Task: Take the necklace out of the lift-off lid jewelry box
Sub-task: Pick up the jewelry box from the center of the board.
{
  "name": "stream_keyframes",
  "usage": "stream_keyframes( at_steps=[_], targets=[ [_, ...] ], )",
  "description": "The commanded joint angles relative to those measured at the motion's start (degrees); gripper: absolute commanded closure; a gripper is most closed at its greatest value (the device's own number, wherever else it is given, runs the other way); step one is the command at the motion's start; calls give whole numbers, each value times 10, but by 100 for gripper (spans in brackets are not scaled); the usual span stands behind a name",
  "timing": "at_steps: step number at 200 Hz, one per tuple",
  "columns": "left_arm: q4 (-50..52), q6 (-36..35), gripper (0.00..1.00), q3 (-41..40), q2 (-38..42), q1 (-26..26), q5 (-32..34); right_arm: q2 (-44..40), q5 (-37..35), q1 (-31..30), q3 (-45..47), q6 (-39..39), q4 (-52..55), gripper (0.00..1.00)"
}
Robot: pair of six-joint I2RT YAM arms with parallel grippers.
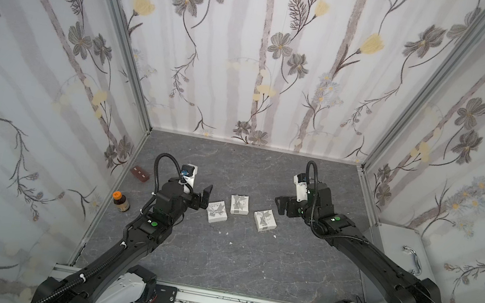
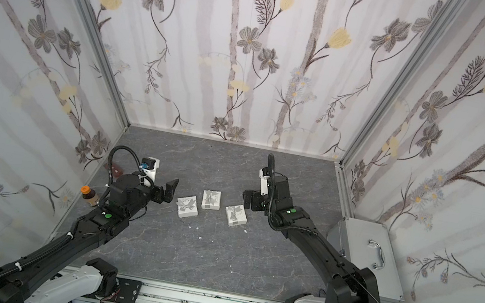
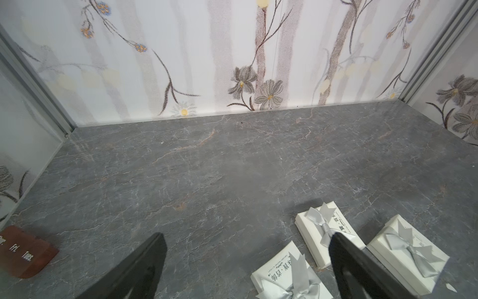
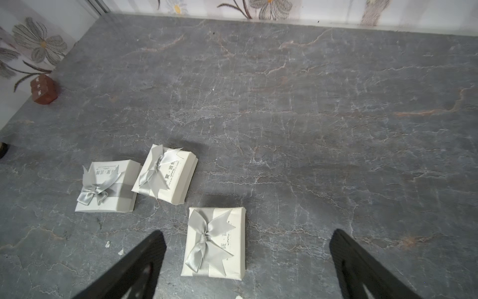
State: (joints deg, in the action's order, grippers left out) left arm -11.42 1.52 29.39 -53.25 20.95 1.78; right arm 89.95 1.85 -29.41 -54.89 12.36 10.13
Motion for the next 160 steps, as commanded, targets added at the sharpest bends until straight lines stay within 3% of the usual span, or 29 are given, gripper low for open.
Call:
stream_keyframes(
  at_steps=[1, 60, 160],
  targets=[
    [27, 13, 0, 3, 6, 12, -31, 67, 24, -18, -47, 12, 57, 4],
    [26, 13, 0, -4, 21, 22, -33, 161, -9, -66, -101, 41, 84, 4],
    [24, 7, 0, -7, 29, 23, -32, 214, -27, -76, -101, 46, 92, 5]
  ],
)
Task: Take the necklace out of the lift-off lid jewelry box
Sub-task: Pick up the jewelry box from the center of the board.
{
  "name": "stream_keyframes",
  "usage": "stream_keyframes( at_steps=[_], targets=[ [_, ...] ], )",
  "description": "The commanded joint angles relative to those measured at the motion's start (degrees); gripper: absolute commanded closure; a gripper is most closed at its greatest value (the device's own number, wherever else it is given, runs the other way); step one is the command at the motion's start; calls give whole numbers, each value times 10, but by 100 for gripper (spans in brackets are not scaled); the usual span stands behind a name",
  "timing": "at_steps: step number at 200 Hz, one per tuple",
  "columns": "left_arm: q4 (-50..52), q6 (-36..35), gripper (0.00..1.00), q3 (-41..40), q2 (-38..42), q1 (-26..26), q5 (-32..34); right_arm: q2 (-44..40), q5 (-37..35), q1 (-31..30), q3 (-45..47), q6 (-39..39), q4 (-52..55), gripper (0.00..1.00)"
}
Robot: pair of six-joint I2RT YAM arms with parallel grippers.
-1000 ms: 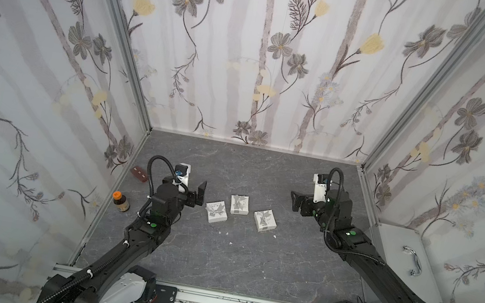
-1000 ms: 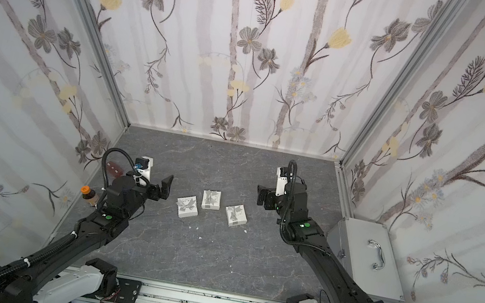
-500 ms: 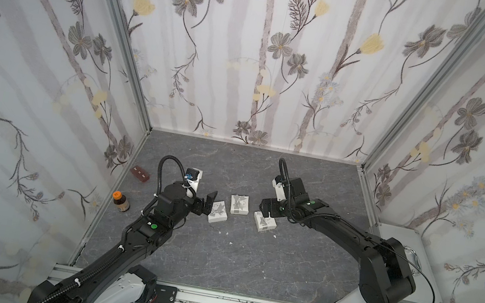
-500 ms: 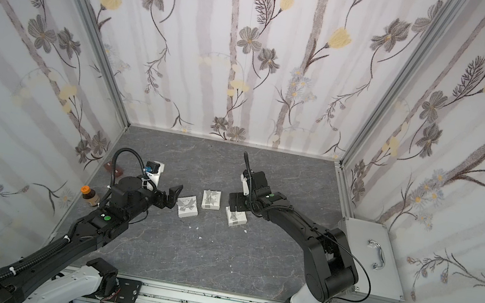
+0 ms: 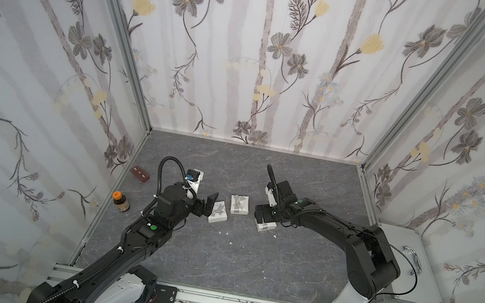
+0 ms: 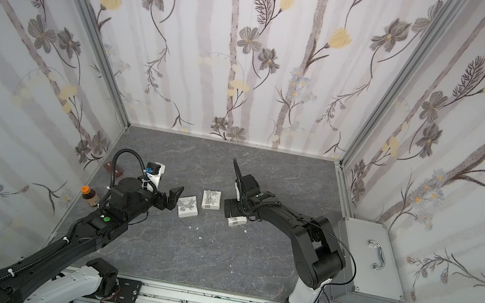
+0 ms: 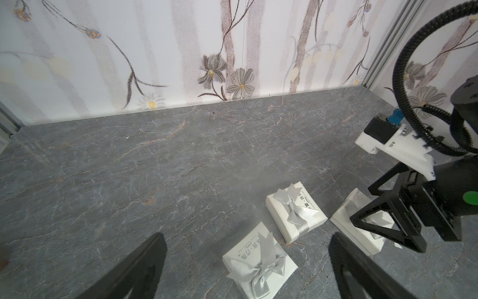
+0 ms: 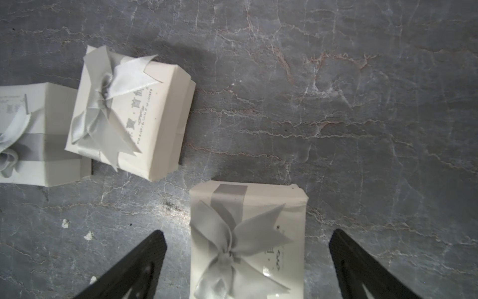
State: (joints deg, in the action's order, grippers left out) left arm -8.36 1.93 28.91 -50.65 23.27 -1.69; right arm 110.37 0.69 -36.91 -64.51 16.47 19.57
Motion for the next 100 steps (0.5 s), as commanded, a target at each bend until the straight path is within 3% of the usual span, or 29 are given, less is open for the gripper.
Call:
stream_keyframes(
  at_steps=[1, 100],
  targets=[
    [-6, 2, 0, -2, 2, 0, 3, 10, -15, -2, -5, 5, -2, 5],
    [-5, 1, 0, -4, -4, 3, 4, 35, -57, -20, -23, -3, 24, 13]
  ],
)
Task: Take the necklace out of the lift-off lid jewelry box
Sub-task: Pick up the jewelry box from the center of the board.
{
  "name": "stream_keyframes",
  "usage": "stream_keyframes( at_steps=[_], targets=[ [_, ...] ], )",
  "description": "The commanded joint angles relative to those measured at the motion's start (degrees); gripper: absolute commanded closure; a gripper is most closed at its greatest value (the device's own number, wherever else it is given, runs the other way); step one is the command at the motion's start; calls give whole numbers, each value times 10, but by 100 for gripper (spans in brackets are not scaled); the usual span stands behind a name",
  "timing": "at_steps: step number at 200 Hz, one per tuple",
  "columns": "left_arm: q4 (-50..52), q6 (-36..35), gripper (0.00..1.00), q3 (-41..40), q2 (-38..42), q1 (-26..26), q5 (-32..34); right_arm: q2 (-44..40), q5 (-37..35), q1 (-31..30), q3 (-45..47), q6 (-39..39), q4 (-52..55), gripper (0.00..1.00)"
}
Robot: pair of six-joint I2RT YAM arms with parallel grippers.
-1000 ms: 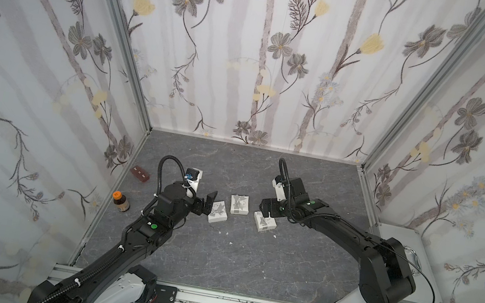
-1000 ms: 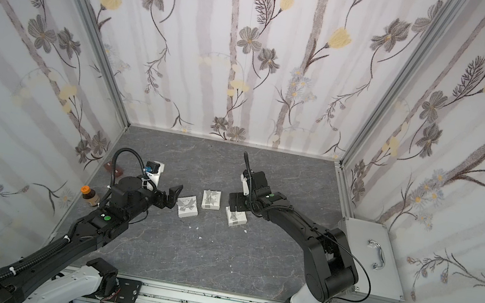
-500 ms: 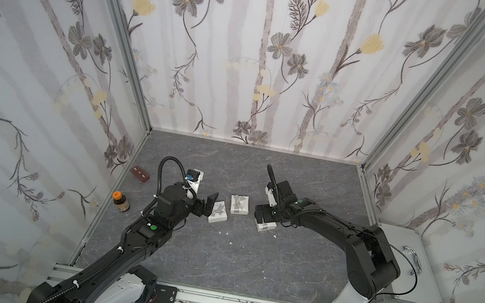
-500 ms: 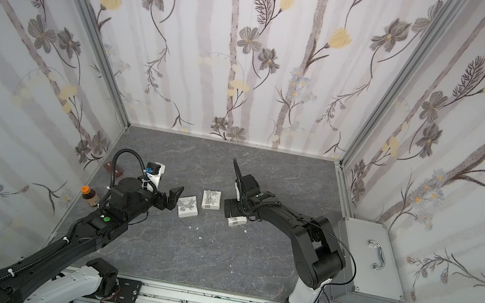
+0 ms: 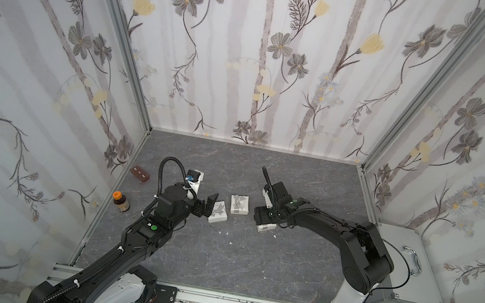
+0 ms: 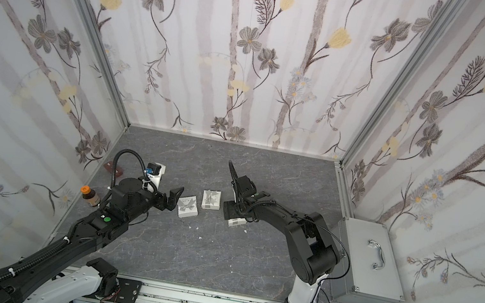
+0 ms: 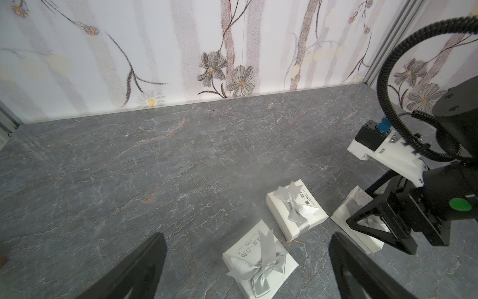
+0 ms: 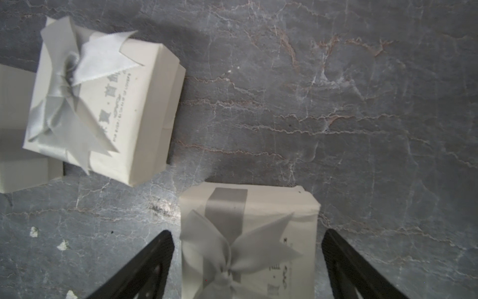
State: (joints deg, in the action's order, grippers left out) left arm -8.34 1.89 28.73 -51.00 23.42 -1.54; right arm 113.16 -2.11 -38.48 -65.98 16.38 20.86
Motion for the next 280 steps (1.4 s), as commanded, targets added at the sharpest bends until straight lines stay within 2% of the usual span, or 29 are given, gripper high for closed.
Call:
stream_keyframes(
  at_steps=[1, 44, 75, 101, 123, 146, 171, 197, 221, 240, 272, 280],
  targets=[
    [-5, 1, 0, -2, 0, 1, 2, 7, -30, -5, -8, -2, 11, 13],
    [-5, -1, 0, -1, -1, 2, 4, 12, -43, -5, -12, 0, 18, 20],
    [-5, -2, 0, -4, -6, 2, 3, 3, -45, -5, -14, 3, 18, 33],
    [-10, -3, 0, -3, -16, 3, -35, -18, -33, -4, -13, 3, 15, 38],
    [-29, 11, 0, -3, -31, 3, -106, -51, 19, 11, 2, 1, -5, 39],
    [-64, 48, 0, -1, -49, 3, -190, -113, 134, 44, 40, -4, -52, 40],
    [-137, 109, 0, -7, -62, 3, -268, -188, 258, 87, 80, -7, -105, 40],
    [-248, 202, 0, -8, -97, 3, -329, -256, 354, 117, 100, -11, -141, 38],
    [-392, 313, 0, -7, -154, 3, -369, -302, 447, 126, 114, 0, -189, 38],
    [-513, 399, 0, 0, -201, 3, -401, -337, 514, 127, 132, 37, -261, 38],
    [-718, 529, 0, 15, -276, 4, -445, -371, 571, 128, 157, 98, -371, 38],
    [-722, 544, 0, 23, -282, 6, -454, -375, 576, 127, 159, 102, -378, 38]
  ],
)
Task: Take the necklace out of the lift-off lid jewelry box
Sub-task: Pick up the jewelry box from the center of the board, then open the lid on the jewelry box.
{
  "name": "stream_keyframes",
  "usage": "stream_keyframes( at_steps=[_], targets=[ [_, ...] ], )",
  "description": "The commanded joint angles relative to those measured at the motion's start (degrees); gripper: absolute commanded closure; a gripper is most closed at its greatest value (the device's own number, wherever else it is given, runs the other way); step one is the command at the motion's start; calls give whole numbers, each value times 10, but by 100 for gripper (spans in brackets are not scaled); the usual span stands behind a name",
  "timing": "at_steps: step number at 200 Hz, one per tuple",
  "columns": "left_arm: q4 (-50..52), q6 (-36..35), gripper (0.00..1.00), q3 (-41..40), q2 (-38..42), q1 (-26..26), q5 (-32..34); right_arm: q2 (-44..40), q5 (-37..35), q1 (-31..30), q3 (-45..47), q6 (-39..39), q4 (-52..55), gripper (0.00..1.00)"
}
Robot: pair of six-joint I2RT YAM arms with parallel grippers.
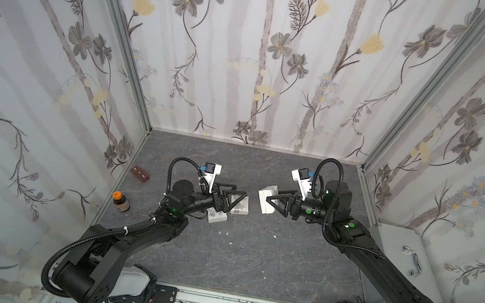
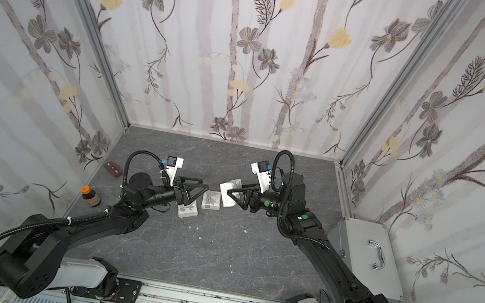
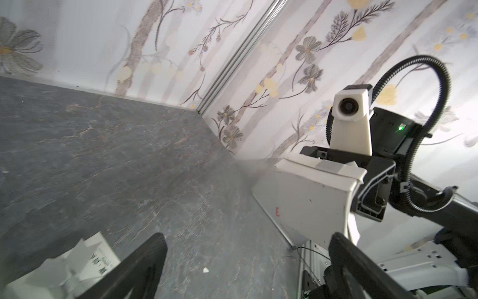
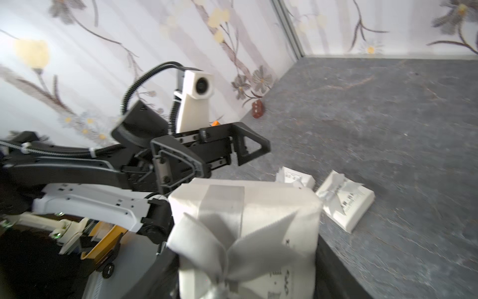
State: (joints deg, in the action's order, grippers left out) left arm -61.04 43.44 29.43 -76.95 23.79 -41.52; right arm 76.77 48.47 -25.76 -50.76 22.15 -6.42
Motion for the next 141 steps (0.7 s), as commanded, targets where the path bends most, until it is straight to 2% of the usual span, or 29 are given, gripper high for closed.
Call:
stream_keyframes(
  at_steps=[1, 41, 79, 141],
  targets=[
    [-195, 128, 0, 17, -22, 3, -56, -12, 71, 0, 7, 45, -106, 38],
    [-189, 88, 0, 17, -2, 34, -59, -15, 89, 0, 10, 73, -152, 38],
    [-120, 38, 0, 27, 15, 59, -58, -6, 109, -6, 10, 106, -203, 38],
    [-145, 42, 0, 57, -20, 92, -67, 1, 124, -22, 8, 111, -217, 38]
  ],
)
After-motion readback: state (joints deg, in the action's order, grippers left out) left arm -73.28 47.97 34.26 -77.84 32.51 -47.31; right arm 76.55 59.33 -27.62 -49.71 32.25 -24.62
